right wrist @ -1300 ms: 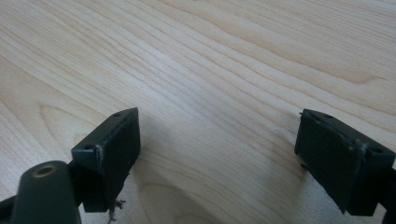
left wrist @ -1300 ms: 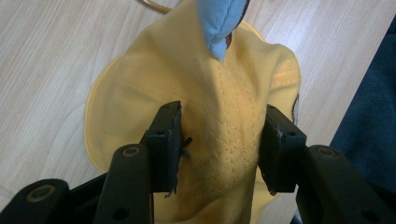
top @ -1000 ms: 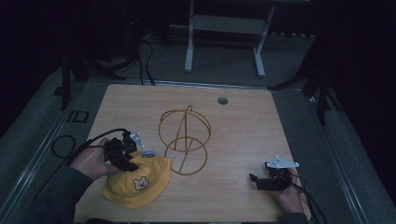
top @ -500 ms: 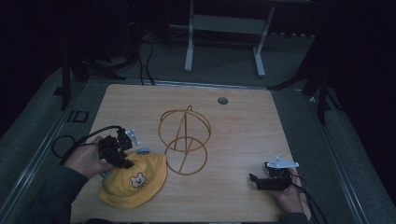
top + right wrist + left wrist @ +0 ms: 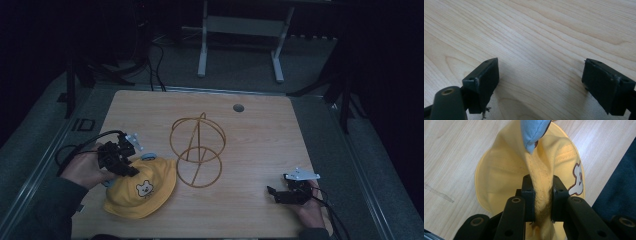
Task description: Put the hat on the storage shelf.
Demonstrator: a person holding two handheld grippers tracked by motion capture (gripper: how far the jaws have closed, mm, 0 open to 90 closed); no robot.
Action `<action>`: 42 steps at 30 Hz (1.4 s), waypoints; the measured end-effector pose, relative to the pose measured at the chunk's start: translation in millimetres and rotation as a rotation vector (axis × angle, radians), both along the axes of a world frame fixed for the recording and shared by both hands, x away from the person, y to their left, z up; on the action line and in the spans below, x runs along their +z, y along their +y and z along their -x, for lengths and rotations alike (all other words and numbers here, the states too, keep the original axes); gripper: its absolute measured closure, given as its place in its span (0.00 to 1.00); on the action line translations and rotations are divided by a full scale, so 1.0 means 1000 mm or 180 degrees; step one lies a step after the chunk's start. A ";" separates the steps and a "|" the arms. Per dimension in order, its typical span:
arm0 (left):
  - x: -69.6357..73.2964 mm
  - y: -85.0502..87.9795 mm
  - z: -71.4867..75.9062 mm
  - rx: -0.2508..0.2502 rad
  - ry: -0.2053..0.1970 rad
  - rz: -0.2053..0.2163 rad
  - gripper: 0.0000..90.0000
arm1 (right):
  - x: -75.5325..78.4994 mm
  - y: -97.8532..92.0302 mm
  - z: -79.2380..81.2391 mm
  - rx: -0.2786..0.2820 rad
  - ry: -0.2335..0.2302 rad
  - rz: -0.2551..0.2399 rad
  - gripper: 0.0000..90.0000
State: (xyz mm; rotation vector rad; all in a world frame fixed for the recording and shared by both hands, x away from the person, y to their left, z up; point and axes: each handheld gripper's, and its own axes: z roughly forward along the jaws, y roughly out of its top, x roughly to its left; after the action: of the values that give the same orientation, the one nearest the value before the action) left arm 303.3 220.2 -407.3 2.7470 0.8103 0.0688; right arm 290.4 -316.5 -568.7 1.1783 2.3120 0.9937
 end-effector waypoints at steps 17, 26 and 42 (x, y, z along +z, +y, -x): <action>0.021 0.020 0.002 0.0119 -0.0157 0.0221 0.86 | 0.000 0.000 0.000 0.0001 -0.0003 0.0001 0.16; 0.027 0.027 0.003 0.0151 -0.0202 0.0269 0.86 | 0.000 0.000 0.000 0.0002 -0.0003 0.0001 0.16; 0.038 0.039 0.002 0.0252 -0.0309 0.0480 0.86 | 0.000 0.000 0.000 0.0001 0.0000 0.0001 0.16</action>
State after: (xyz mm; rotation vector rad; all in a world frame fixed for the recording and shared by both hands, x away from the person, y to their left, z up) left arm 300.8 259.4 -369.2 2.5494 0.8608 0.1495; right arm 290.5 -316.5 -568.6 1.1778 2.3123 0.9935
